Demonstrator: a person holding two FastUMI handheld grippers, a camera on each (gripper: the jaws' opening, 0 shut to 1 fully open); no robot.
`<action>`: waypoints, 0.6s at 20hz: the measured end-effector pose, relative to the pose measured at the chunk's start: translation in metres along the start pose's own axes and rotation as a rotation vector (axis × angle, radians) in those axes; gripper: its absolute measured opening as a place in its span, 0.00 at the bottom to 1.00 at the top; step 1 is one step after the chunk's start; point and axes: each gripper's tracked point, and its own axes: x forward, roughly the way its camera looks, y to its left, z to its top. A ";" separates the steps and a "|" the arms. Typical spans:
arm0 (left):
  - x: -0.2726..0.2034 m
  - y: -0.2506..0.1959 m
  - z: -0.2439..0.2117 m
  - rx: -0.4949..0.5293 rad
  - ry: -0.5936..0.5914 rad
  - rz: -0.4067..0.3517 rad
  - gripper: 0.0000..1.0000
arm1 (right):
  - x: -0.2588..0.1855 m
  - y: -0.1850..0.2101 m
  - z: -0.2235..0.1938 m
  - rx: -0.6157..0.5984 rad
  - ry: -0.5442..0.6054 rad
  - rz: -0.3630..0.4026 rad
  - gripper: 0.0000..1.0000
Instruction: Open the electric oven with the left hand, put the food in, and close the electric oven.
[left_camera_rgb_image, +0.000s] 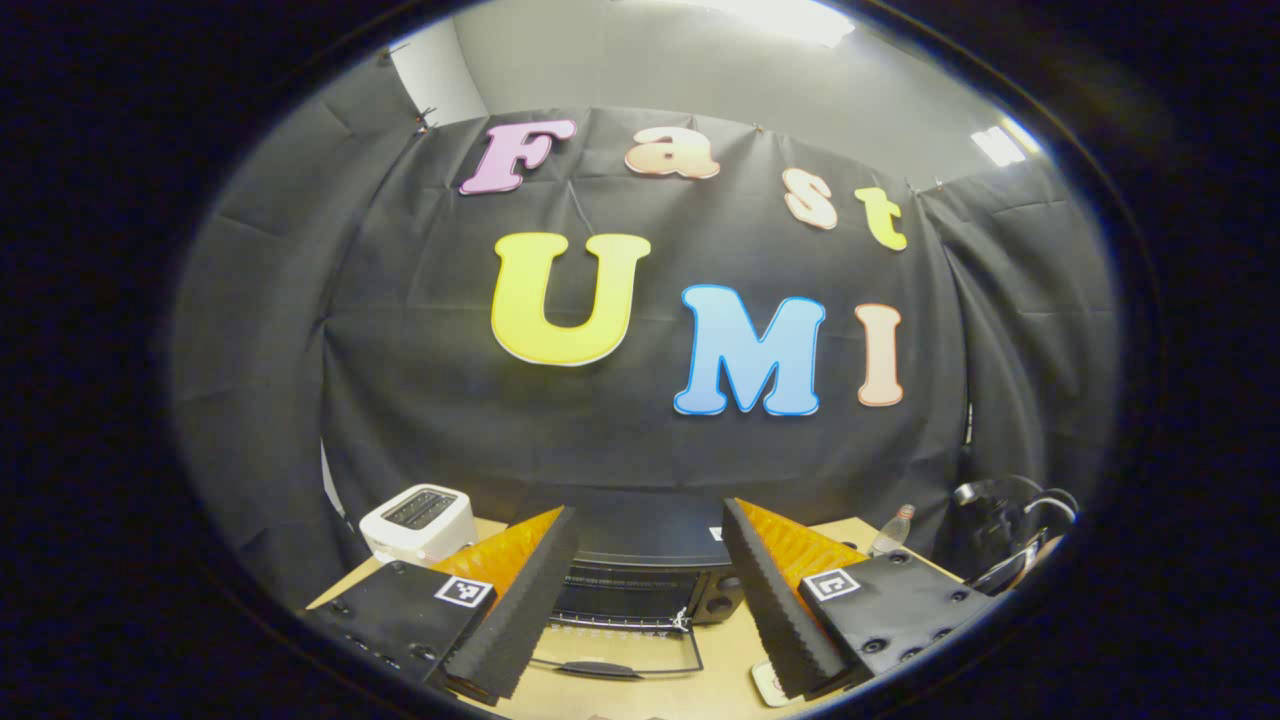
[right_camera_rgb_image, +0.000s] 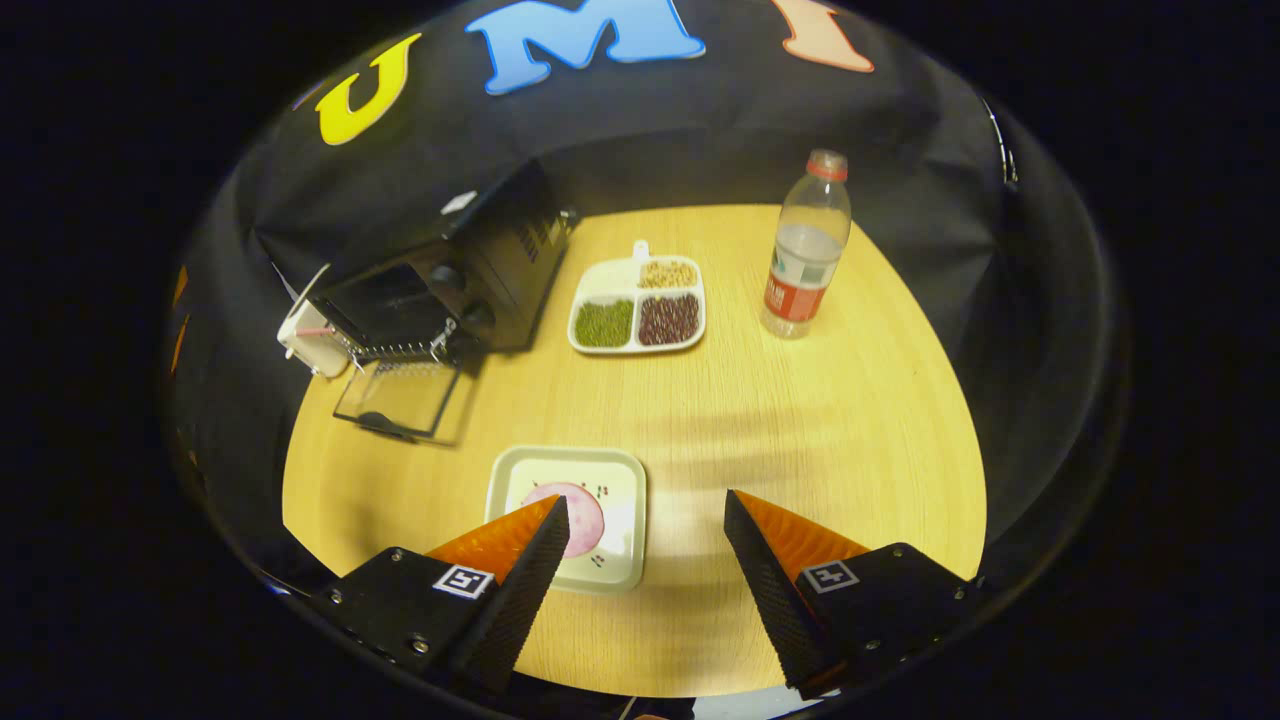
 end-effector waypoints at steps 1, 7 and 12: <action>-0.006 0.001 -0.001 0.010 0.002 0.003 1.00 | 0.010 -0.004 -0.008 0.001 0.044 -0.006 0.96; -0.035 0.017 -0.012 0.053 0.038 0.061 1.00 | 0.054 -0.007 -0.036 -0.007 0.195 -0.033 0.96; -0.047 0.028 -0.011 0.068 0.048 0.108 1.00 | 0.077 -0.011 -0.041 -0.107 0.228 -0.100 0.96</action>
